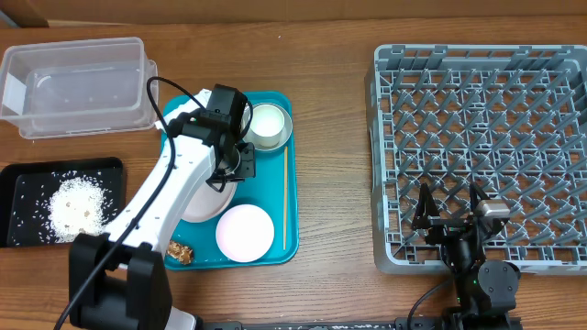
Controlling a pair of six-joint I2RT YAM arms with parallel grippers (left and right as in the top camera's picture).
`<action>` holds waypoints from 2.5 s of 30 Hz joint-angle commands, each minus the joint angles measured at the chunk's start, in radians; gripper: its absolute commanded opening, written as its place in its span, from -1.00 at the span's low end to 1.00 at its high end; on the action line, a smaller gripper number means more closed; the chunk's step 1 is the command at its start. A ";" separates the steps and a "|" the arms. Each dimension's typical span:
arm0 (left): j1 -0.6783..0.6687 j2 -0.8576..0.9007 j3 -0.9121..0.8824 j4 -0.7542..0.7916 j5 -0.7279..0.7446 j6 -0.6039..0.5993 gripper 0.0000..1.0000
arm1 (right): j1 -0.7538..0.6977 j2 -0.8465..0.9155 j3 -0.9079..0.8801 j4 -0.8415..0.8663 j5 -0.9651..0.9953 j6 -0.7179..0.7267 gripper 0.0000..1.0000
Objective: Sort waste into correct bins and load items into the dishwasher
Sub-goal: 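Return the emptied plate to the teal tray with the left gripper, then grasp the tissue and red wrapper with the left gripper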
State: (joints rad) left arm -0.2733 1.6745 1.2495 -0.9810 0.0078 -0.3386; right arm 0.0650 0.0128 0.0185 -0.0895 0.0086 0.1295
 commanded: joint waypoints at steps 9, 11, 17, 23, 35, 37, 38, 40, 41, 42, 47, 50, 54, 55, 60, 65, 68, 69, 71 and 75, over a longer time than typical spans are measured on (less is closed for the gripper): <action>0.000 0.004 0.134 -0.056 -0.069 -0.013 0.10 | -0.005 -0.010 -0.010 0.007 0.013 -0.006 0.99; 0.000 0.004 0.198 -0.070 -0.102 -0.013 0.22 | -0.005 -0.010 -0.010 0.007 0.013 -0.006 1.00; 0.032 0.004 0.359 0.000 -0.134 -0.036 1.00 | -0.005 -0.010 -0.010 0.007 0.013 -0.006 1.00; 0.168 0.008 0.410 0.127 0.055 -0.235 0.67 | -0.005 -0.010 -0.010 0.007 0.013 -0.006 1.00; 0.259 0.250 0.410 0.107 0.124 -0.425 0.68 | -0.005 -0.010 -0.010 0.007 0.013 -0.006 1.00; 0.259 0.290 0.410 0.107 0.123 -0.426 0.71 | -0.005 -0.010 -0.010 0.007 0.013 -0.006 1.00; 0.259 0.314 0.410 0.109 0.124 -0.427 0.75 | -0.005 -0.010 -0.010 0.007 0.013 -0.006 1.00; 0.261 0.353 0.410 0.116 0.124 -0.432 0.79 | -0.005 -0.010 -0.010 0.007 0.013 -0.006 1.00; 0.262 0.368 0.410 0.120 0.123 -0.432 0.79 | -0.005 -0.010 -0.010 0.007 0.013 -0.006 1.00; 0.262 0.386 0.410 0.131 0.122 -0.425 0.80 | -0.005 -0.010 -0.010 0.007 0.013 -0.006 1.00; 0.262 0.445 0.410 0.148 0.110 -0.398 0.84 | -0.005 -0.010 -0.010 0.007 0.013 -0.006 1.00; 0.262 0.470 0.409 0.146 0.091 -0.399 0.83 | -0.005 -0.010 -0.010 0.007 0.013 -0.006 1.00; 0.260 0.505 0.409 0.154 0.073 -0.399 0.82 | -0.005 -0.010 -0.010 0.007 0.013 -0.006 1.00; 0.260 0.507 0.409 0.156 0.070 -0.399 0.81 | -0.005 -0.010 -0.010 0.007 0.013 -0.006 1.00; 0.260 0.512 0.409 0.175 0.060 -0.398 0.61 | -0.005 -0.010 -0.010 0.007 0.013 -0.006 1.00; 0.260 0.512 0.409 0.178 0.041 -0.372 -0.32 | -0.005 -0.010 -0.010 0.007 0.013 -0.006 1.00; 0.260 0.512 0.409 0.171 0.054 -0.351 -0.92 | -0.005 -0.010 -0.010 0.007 0.013 -0.006 1.00; 0.260 0.511 0.409 0.170 0.068 -0.343 -0.92 | -0.005 -0.010 -0.010 0.007 0.013 -0.006 1.00; 0.260 0.509 0.409 0.169 0.120 -0.323 -0.92 | -0.005 -0.010 -0.010 0.007 0.013 -0.006 1.00; 0.265 0.488 0.418 0.156 0.238 -0.312 -0.92 | -0.005 -0.010 -0.010 0.007 0.013 -0.006 1.00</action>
State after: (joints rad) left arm -0.0067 2.1735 1.6493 -0.8124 0.1303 -0.6838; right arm 0.0654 0.0128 0.0185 -0.0898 0.0082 0.1291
